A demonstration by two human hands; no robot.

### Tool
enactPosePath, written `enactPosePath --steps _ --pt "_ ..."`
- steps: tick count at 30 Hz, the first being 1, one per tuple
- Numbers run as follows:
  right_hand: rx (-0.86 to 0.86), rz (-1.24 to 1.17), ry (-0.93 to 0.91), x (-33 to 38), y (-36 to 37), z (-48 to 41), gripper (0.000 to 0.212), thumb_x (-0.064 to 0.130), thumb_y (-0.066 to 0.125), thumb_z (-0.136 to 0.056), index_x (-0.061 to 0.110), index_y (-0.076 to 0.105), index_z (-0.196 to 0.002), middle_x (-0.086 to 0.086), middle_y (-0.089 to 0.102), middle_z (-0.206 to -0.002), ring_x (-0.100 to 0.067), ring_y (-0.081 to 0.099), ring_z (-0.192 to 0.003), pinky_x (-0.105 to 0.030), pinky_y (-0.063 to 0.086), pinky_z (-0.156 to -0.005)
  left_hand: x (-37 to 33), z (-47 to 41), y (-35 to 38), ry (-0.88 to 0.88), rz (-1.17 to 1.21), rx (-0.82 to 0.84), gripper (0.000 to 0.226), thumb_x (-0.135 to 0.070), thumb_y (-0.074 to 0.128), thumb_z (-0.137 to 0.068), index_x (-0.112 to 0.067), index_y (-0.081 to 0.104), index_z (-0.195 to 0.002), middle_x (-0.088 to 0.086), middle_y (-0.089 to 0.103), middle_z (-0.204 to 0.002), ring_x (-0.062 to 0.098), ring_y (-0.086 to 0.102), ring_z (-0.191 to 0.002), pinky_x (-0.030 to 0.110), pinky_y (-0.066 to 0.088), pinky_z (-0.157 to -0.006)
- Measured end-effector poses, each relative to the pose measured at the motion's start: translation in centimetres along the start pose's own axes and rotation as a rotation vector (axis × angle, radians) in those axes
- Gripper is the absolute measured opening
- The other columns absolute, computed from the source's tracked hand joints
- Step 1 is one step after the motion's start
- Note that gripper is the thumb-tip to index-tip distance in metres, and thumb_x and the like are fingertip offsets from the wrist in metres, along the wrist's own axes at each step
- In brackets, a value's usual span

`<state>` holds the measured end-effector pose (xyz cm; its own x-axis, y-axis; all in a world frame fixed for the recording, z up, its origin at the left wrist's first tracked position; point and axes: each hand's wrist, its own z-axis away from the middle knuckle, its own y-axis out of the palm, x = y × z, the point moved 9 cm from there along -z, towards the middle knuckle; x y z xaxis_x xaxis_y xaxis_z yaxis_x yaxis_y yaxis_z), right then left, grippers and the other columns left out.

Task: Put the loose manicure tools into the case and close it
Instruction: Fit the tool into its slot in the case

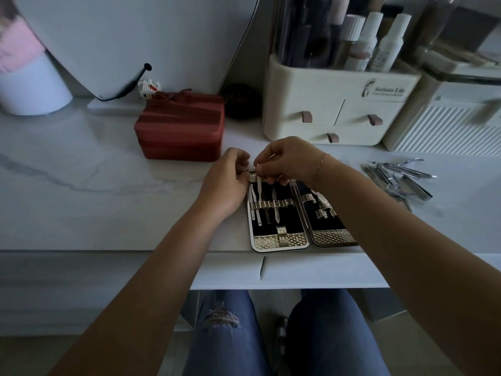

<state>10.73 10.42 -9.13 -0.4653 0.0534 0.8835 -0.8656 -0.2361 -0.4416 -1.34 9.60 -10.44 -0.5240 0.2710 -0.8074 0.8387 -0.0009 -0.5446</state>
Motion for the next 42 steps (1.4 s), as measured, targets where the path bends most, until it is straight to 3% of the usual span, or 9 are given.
enactPosePath --steps 6,10,16,20,28,34,38,42 --pt "-0.087 -0.118 0.026 -0.5 -1.4 -0.1 0.012 0.000 0.067 -0.080 0.010 0.061 -0.077 -0.006 0.063 -0.064 -0.002 0.055 -0.040 -0.014 0.043 -0.039 0.0 0.0 0.1 0.010 0.002 0.008 0.033 -0.003 0.053 -0.088 -0.014 0.053 -0.119 0.000 0.061 -0.110 0.007 0.053 -0.094 0.007 0.036 -0.075" --pt "-0.039 0.002 0.025 -0.5 -1.4 -0.1 0.012 0.001 0.068 -0.080 0.011 0.062 -0.076 -0.004 0.062 -0.059 -0.005 0.056 -0.042 -0.015 0.041 -0.039 0.0 0.0 0.2 0.014 0.000 0.011 0.033 -0.002 0.052 -0.088 -0.014 0.053 -0.119 0.001 0.061 -0.111 0.008 0.054 -0.097 0.013 0.038 -0.080" --pt "0.004 0.102 0.005 -0.4 -0.8 -0.1 0.011 0.003 0.067 -0.081 0.011 0.061 -0.077 -0.016 0.065 -0.073 -0.018 0.054 -0.054 -0.019 0.040 -0.040 -0.2 0.0 0.2 0.014 0.001 0.019 0.033 -0.002 0.052 -0.089 -0.013 0.053 -0.120 0.002 0.060 -0.111 0.010 0.055 -0.099 0.017 0.041 -0.083" --pt "0.001 0.120 0.008 -0.4 -1.0 0.0 0.010 0.002 0.068 -0.080 0.010 0.063 -0.076 -0.013 0.062 -0.070 -0.015 0.051 -0.052 -0.020 0.041 -0.042 -0.2 0.0 0.2 0.018 0.006 0.020 0.034 -0.001 0.052 -0.089 -0.012 0.053 -0.120 0.003 0.060 -0.111 0.010 0.055 -0.099 0.017 0.041 -0.084" --pt "-0.102 -0.139 0.036 -0.5 -1.6 -0.3 0.009 0.000 0.067 -0.080 0.007 0.065 -0.075 -0.003 0.061 -0.058 -0.003 0.049 -0.038 -0.015 0.037 -0.040 -0.2 0.0 0.3 0.026 0.000 0.023 0.034 -0.001 0.051 -0.088 -0.014 0.054 -0.120 0.002 0.061 -0.111 0.010 0.055 -0.098 0.016 0.040 -0.082" --pt "-0.053 -0.035 0.017 -0.1 -0.6 -0.4 0.008 0.005 0.069 -0.080 0.010 0.066 -0.076 -0.005 0.059 -0.060 -0.003 0.047 -0.038 -0.015 0.039 -0.043 -0.1 -0.1 0.2 0.021 -0.008 0.017 0.033 -0.002 0.052 -0.088 -0.015 0.054 -0.119 0.000 0.061 -0.109 0.008 0.054 -0.096 0.007 0.037 -0.075" --pt "0.011 0.080 0.004 0.2 -0.2 -0.4 0.006 0.005 0.069 -0.079 0.008 0.067 -0.075 -0.002 0.060 -0.055 -0.003 0.048 -0.038 -0.014 0.037 -0.038 -0.1 -0.1 0.2 0.016 -0.005 0.018 0.033 -0.002 0.052 -0.088 -0.015 0.054 -0.119 0.001 0.061 -0.109 0.010 0.056 -0.097 0.018 0.041 -0.083" --pt "0.097 0.173 0.039 0.3 0.2 -0.3 0.001 0.004 0.067 -0.080 0.005 0.068 -0.080 -0.009 0.063 -0.067 -0.014 0.049 -0.051 -0.018 0.038 -0.042 -0.2 0.0 0.2 0.022 -0.008 0.021 0.033 -0.003 0.053 -0.088 -0.014 0.054 -0.119 0.002 0.061 -0.109 0.013 0.057 -0.100 0.021 0.043 -0.085"
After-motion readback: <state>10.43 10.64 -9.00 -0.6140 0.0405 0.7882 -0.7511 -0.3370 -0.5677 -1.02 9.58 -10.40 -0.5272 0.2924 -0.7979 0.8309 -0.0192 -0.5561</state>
